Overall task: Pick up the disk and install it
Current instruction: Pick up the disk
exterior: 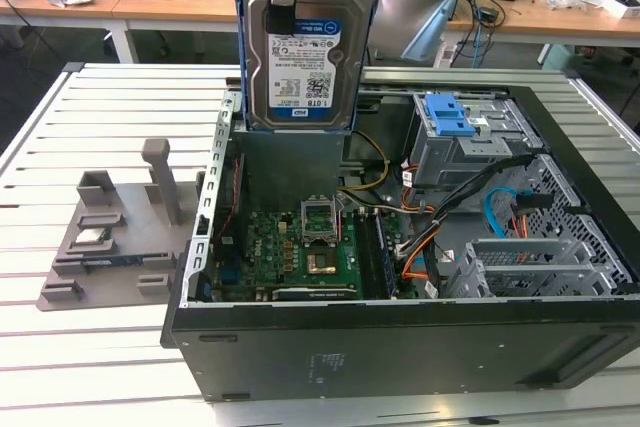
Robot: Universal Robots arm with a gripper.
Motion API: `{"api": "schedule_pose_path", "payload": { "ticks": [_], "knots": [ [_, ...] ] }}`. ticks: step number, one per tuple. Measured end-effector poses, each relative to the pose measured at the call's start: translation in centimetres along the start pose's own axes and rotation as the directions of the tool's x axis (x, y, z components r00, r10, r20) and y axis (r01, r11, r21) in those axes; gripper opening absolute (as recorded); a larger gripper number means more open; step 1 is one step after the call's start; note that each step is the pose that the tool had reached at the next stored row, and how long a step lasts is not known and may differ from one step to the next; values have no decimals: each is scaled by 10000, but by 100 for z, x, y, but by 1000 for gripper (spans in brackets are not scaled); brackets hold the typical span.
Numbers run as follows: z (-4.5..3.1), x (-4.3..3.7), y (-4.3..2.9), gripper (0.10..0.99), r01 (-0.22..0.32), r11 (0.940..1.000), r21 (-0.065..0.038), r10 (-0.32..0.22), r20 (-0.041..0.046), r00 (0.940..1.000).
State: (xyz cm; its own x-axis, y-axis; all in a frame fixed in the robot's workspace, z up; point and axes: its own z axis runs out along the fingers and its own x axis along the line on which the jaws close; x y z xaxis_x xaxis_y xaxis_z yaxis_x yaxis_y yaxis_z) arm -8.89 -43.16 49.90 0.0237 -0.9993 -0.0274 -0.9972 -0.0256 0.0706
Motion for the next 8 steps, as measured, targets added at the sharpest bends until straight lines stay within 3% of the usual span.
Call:
{"api": "schedule_pose_path", "payload": {
  "ticks": [8],
  "knots": [
    [3, 186, 4, 365, 0, 10000, 0, 0, 1, 10000]
  ]
}}
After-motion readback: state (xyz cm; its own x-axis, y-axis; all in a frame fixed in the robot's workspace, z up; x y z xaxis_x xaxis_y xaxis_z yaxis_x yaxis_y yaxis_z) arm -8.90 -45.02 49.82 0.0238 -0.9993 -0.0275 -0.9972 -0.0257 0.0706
